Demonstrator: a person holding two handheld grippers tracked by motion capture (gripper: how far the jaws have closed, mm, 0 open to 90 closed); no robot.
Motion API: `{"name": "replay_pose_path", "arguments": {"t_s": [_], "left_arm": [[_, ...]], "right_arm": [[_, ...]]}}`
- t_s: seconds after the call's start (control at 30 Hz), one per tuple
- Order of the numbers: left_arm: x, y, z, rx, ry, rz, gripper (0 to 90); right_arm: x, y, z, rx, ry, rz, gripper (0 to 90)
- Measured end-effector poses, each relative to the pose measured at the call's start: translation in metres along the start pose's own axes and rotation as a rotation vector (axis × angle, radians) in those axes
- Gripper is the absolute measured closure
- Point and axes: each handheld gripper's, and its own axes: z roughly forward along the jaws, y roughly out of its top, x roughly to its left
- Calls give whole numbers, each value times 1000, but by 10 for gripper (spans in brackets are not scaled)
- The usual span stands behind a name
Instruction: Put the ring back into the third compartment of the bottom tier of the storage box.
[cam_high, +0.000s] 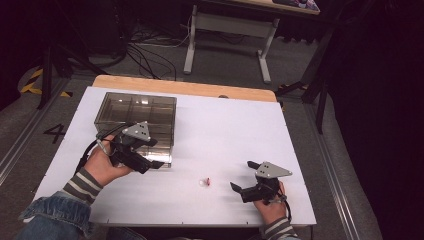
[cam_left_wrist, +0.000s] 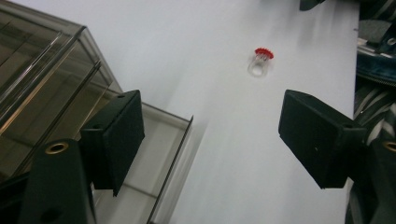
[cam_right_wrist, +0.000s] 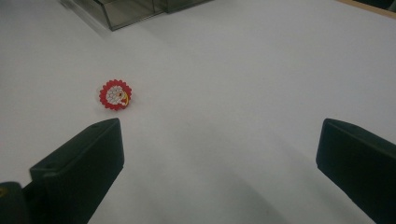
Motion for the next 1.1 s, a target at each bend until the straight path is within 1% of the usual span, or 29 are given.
{"name": "replay_pose_path", "arguments": {"t_s": [0.1, 0.2, 0.3, 0.53, 0.63, 0.73, 0.87, 0.93, 1.1], "left_arm": [[-3, 3, 3, -28, 0, -4, 228], [-6, 6, 7, -40, -6, -2, 229], [-10, 9, 13, -36, -4, 4, 242], [-18, 16, 28, -36, -22, 18, 245], [-21, 19, 33, -28, -24, 23, 244], [-22, 20, 38, -37, -35, 13, 244], [-25, 23, 45, -39, -45, 14, 243], [-25, 24, 48, -30, -44, 23, 241], [-26, 24, 50, -30, -40, 22, 238]], "right_arm": [[0, 0, 0, 0, 0, 0, 16], [0, 0, 0, 0, 0, -1, 16], [0, 0, 0, 0, 0, -1, 16], [0, 0, 0, 0, 1, 0, 16], [0, 0, 0, 0, 1, 0, 16], [0, 0, 0, 0, 2, 0, 16], [0, 0, 0, 1, 0, 1, 15], [0, 0, 0, 1, -1, 1, 15], [0, 0, 0, 3, -1, 1, 15]]}}
